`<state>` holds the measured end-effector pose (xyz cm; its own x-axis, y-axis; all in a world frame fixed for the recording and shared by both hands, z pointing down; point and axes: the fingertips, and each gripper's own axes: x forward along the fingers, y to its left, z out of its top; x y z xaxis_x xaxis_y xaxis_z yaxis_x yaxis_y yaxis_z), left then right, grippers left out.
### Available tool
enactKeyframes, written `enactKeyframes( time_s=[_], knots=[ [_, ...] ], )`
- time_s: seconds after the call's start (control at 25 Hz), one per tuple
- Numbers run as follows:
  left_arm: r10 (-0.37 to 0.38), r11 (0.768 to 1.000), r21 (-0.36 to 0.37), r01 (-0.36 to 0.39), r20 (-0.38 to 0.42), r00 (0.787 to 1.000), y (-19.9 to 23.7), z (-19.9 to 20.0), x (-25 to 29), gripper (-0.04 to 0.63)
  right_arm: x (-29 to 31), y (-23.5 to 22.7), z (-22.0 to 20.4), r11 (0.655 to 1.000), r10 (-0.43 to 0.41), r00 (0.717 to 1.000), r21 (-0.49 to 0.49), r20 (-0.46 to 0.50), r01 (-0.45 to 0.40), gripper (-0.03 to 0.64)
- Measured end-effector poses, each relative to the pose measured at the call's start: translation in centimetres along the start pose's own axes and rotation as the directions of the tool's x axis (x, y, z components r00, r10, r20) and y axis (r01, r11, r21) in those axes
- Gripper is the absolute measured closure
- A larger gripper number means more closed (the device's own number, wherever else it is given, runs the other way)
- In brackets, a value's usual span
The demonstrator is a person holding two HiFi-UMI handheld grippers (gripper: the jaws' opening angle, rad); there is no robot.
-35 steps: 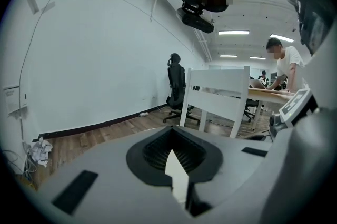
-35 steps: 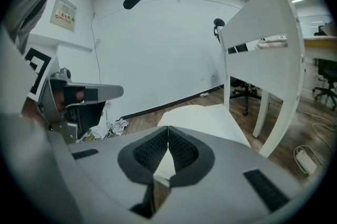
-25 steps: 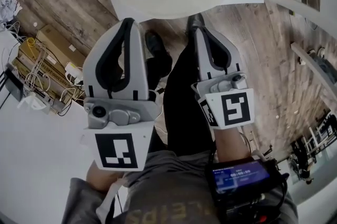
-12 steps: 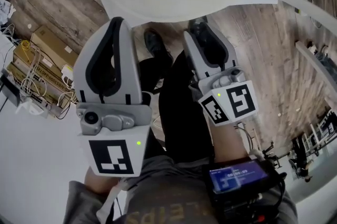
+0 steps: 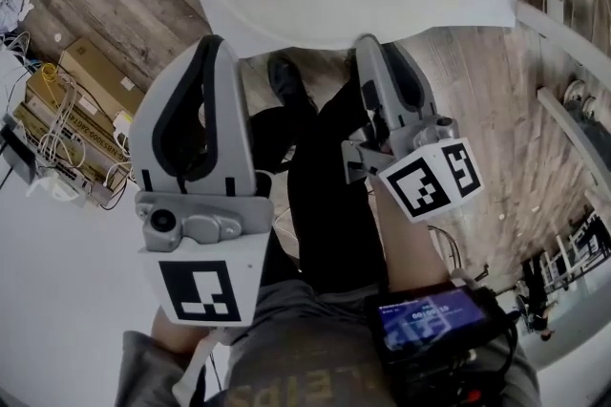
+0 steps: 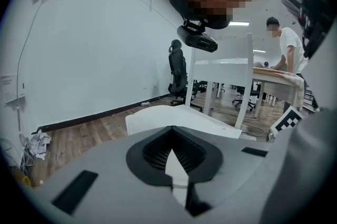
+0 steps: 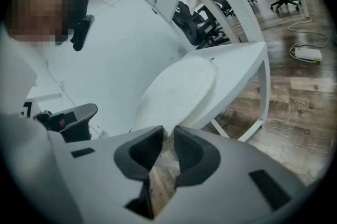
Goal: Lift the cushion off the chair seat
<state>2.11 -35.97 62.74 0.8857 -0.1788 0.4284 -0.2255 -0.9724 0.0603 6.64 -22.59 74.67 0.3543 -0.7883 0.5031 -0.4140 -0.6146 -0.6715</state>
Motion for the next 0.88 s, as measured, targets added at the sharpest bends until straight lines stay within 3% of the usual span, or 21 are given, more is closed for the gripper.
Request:
enactKeyframes(
  time_s=[0.2,0.4,0.52,0.68,0.76,0.88],
  knots=[
    [-0.004,1.0,-0.005,0.004,-0.015,1.0,-0.8,0.0,-0.5,0.589,-2.2,-0.6,-1.6,1.0,-0.006,1.0,-0.008,-0.026,0.006,0.551],
    [-0.026,1.0,0.0,0.026,-0.03,0.999,-2.4,-0.1,-0.5,0.589,-2.5,-1.3,-1.6,0.995,0.06,0.998,0.082,-0.01,-0.059,0.468],
    [-0.028,1.0,0.013,0.029,-0.026,0.999,-2.7,0.2,-0.2,0.589,-1.9,-1.0,-1.1,0.978,0.139,0.99,0.153,0.037,-0.143,0.449],
    [-0.018,1.0,0.023,0.018,-0.022,1.0,-2.6,0.7,0.2,0.589,-1.0,0.3,0.4,0.934,0.246,0.964,0.24,0.105,-0.265,0.377],
    [-0.008,1.0,0.021,0.008,-0.027,1.0,-2.6,0.8,0.2,0.589,-0.5,0.1,0.4,0.936,0.236,0.968,0.249,0.087,-0.251,0.382],
    [-0.004,1.0,0.018,0.004,-0.026,1.0,-2.8,1.0,0.1,0.589,-0.2,-0.3,0.0,0.955,0.211,0.977,0.204,0.037,-0.214,0.516]
  ],
)
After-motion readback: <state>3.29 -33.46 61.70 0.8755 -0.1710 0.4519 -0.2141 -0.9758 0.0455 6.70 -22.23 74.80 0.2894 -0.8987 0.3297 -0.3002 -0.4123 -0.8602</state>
